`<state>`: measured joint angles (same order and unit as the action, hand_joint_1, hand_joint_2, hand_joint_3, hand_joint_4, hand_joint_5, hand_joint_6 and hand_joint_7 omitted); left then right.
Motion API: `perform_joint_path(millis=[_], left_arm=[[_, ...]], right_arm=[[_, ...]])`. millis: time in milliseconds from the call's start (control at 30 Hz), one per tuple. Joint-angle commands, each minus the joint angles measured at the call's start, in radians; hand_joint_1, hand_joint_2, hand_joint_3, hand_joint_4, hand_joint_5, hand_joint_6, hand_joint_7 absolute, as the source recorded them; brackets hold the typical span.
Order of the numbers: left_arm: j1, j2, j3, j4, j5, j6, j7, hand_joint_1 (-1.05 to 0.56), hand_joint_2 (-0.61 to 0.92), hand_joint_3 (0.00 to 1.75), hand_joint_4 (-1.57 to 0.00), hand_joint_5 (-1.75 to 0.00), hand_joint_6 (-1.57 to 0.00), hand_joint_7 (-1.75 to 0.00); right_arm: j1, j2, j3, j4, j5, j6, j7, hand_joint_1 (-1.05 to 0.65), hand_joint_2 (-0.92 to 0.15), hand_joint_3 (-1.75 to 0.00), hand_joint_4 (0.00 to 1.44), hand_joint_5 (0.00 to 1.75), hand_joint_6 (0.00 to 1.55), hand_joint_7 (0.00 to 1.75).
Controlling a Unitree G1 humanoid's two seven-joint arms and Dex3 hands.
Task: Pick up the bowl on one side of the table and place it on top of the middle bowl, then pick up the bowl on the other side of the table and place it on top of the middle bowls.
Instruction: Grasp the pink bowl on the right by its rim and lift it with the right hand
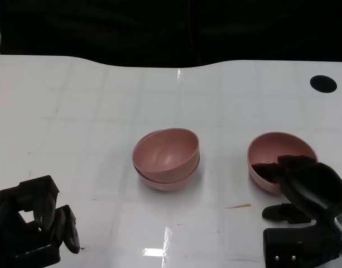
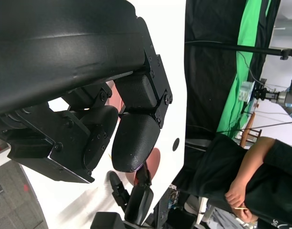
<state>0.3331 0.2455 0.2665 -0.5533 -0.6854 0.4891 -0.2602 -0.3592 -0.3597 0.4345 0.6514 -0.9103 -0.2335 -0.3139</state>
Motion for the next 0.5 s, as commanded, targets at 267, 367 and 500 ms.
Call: perform_joint_path(millis=[267, 367, 500], left_arm=[[0.006, 0.004, 0.001, -0.017, 0.015, 0.013, 0.018, 0.47, 0.92, 1.52, -1.44, -1.75, -1.07, -1.75], [0.006, 0.004, 0.001, -0.017, 0.016, 0.014, 0.017, 0.47, 0.92, 1.52, -1.43, -1.75, -1.06, -1.75], [0.000, -0.009, -0.014, -0.018, 0.029, 0.008, 0.028, 0.47, 0.92, 1.52, -1.43, -1.75, -1.06, -1.75]], right_arm=[[-0.023, -0.009, 0.024, 0.043, 0.029, -0.014, -0.043, -0.59, -0.92, -0.20, 0.49, 0.06, 0.53, 0.03], [-0.024, -0.011, 0.029, 0.044, 0.033, -0.013, -0.045, -0.59, -0.92, -0.20, 0.49, 0.05, 0.54, 0.03], [-0.089, -0.019, 0.035, 0.176, 0.046, -0.292, -0.336, -0.24, -0.92, -0.32, 0.77, 1.56, 0.61, 1.55]])
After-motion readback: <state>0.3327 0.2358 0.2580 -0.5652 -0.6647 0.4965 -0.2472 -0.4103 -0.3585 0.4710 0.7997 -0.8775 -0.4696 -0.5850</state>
